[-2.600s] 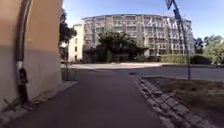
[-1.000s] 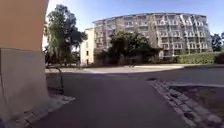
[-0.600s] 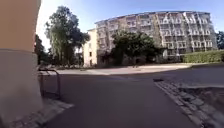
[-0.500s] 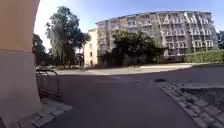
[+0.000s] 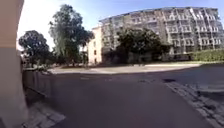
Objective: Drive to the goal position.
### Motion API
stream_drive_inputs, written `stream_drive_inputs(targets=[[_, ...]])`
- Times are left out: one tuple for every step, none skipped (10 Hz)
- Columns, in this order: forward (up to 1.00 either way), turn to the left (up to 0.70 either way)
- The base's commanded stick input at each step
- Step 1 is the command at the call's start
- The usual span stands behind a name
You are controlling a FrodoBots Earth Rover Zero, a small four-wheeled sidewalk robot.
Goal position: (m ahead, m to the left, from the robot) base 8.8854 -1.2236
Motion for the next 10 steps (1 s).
stream_drive_inputs(targets=[[0.56,0.14],[0.55,0.14],[0.52,0.31],[0.52,0.31],[0.52,0.31],[0.52,0.31],[0.52,0.31],[0.51,0.31],[0.51,0.31],[0.49,0.3]])
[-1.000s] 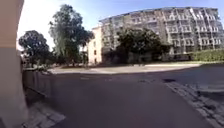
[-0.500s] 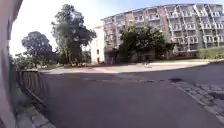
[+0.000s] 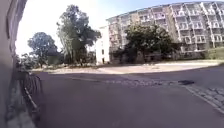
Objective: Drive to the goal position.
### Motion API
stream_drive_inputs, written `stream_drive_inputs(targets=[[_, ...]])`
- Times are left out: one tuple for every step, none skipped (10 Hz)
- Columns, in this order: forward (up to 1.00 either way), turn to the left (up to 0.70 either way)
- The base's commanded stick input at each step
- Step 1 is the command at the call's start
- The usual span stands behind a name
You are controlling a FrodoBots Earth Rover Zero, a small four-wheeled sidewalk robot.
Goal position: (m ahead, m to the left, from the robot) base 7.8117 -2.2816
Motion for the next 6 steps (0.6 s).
stream_drive_inputs(targets=[[0.45,0.27],[0.44,0.27],[0.44,0.26],[0.44,0.26],[0.44,0.26],[0.44,0.26]])
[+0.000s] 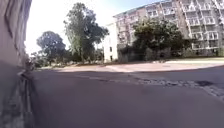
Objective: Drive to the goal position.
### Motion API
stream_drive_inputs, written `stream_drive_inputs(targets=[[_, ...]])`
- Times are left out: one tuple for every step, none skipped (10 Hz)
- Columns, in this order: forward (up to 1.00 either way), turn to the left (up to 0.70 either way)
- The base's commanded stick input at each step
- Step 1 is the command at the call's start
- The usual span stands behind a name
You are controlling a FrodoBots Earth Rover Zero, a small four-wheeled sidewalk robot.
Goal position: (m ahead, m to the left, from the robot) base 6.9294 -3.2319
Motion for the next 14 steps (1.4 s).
stream_drive_inputs(targets=[[0.44,0.26],[0.44,0.26],[0.44,0.26],[0.44,0.26],[0.44,0.26],[0.44,0.26],[0.44,0.26],[0.43,0.26],[0.43,0.26],[0.43,0.26],[0.42,0.25],[0.41,0.25],[0.42,0.25],[0.41,0.25]])
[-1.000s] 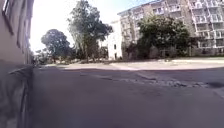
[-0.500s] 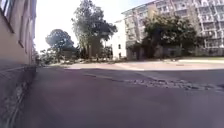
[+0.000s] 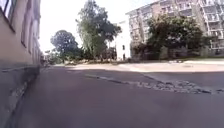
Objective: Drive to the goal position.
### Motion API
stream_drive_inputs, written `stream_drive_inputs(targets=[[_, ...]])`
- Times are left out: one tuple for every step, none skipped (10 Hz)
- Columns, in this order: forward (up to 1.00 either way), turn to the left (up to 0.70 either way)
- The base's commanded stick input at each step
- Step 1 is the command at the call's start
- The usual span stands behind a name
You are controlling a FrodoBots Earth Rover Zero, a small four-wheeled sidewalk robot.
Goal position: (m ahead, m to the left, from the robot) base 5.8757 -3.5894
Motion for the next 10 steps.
stream_drive_inputs(targets=[[0.41,0.25],[0.42,0.25],[0.42,0.25],[0.42,0.25],[0.42,0.25],[0.41,0.24],[0.41,0.24],[0.41,0.24],[0.4,0.24],[0.4,0.24]])
